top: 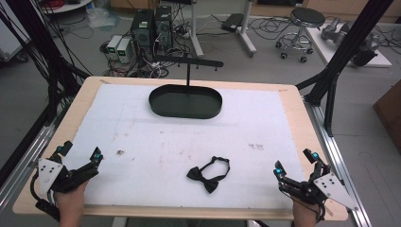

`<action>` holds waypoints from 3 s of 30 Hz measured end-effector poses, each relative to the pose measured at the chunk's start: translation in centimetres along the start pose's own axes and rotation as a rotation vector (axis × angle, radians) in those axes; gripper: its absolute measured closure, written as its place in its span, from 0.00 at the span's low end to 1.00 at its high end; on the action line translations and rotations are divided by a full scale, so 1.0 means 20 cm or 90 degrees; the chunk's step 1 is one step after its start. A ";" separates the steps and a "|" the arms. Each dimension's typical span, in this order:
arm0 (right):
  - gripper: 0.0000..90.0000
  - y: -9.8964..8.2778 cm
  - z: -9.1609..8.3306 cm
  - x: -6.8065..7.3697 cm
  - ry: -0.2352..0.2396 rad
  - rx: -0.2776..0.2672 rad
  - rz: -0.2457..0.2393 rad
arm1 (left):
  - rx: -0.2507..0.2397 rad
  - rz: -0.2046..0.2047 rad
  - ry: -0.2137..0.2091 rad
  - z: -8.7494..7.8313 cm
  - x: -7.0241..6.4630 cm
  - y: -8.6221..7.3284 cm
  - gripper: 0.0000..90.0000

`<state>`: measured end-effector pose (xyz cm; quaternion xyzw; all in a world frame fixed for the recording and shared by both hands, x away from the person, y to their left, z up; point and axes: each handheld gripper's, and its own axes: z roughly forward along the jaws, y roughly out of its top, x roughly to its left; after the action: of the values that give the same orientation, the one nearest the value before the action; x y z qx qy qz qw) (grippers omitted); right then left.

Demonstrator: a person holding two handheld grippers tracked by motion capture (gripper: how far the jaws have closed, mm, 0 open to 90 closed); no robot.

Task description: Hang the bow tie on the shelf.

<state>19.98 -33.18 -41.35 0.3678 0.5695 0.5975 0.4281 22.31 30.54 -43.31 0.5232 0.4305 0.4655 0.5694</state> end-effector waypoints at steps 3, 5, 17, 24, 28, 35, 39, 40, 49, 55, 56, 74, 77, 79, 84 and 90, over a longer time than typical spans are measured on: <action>0.02 0.00 0.00 0.00 0.007 -0.004 -0.001 | 0.001 -0.001 0.001 0.00 0.00 0.00 0.08; 0.02 0.00 0.01 0.00 0.012 -0.005 0.004 | 0.000 -0.002 0.002 0.00 0.00 0.00 0.08; 0.02 0.03 0.04 0.03 0.070 -0.007 0.023 | 0.003 0.006 0.000 0.00 0.00 0.00 0.08; 0.02 0.04 0.17 0.09 0.164 0.048 0.038 | 0.000 0.002 0.006 -0.01 0.01 0.01 0.08; 0.02 0.03 0.26 0.14 0.196 0.124 0.042 | -0.001 0.001 0.006 -0.01 0.01 0.01 0.08; 0.02 0.02 0.35 0.25 0.207 0.180 0.034 | 0.000 0.002 0.004 0.00 0.00 0.01 0.08; 0.07 -0.02 0.41 0.32 0.202 0.232 0.018 | 0.000 0.002 0.005 0.00 0.00 0.01 0.08; 0.07 -0.05 0.44 0.36 0.210 0.261 0.013 | 0.000 0.001 0.005 0.00 0.00 0.01 0.08; 0.25 -0.15 0.51 0.44 0.198 0.385 0.007 | 0.004 0.001 0.009 0.00 0.01 0.00 0.08; 0.31 -0.19 0.54 0.46 0.170 0.445 0.002 | 0.007 0.003 0.009 0.00 0.01 0.00 0.08; 0.33 -0.19 0.55 0.46 0.163 0.449 -0.003 | 0.006 0.004 0.009 0.00 0.01 0.00 0.08; 0.90 -0.20 0.55 0.52 0.155 0.496 -0.002 | 0.007 0.008 0.006 0.00 0.00 0.00 0.08; 0.94 -0.21 0.55 0.52 0.161 0.489 -0.008 | 0.007 0.007 0.006 0.00 0.00 0.00 0.08; 0.96 -0.21 0.54 0.53 0.159 0.484 -0.024 | 0.006 0.007 0.006 0.00 0.00 0.00 0.08; 0.96 -0.20 0.53 0.55 0.148 0.459 -0.043 | 0.006 0.008 0.004 0.00 0.00 0.00 0.08; 0.96 -0.14 0.49 0.55 0.127 0.371 -0.080 | 0.008 0.010 0.004 0.01 0.00 0.00 0.08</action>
<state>25.31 -19.45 -43.98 0.3786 0.7776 0.4149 0.2825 22.41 30.43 -43.37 0.5289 0.4309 0.4688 0.5611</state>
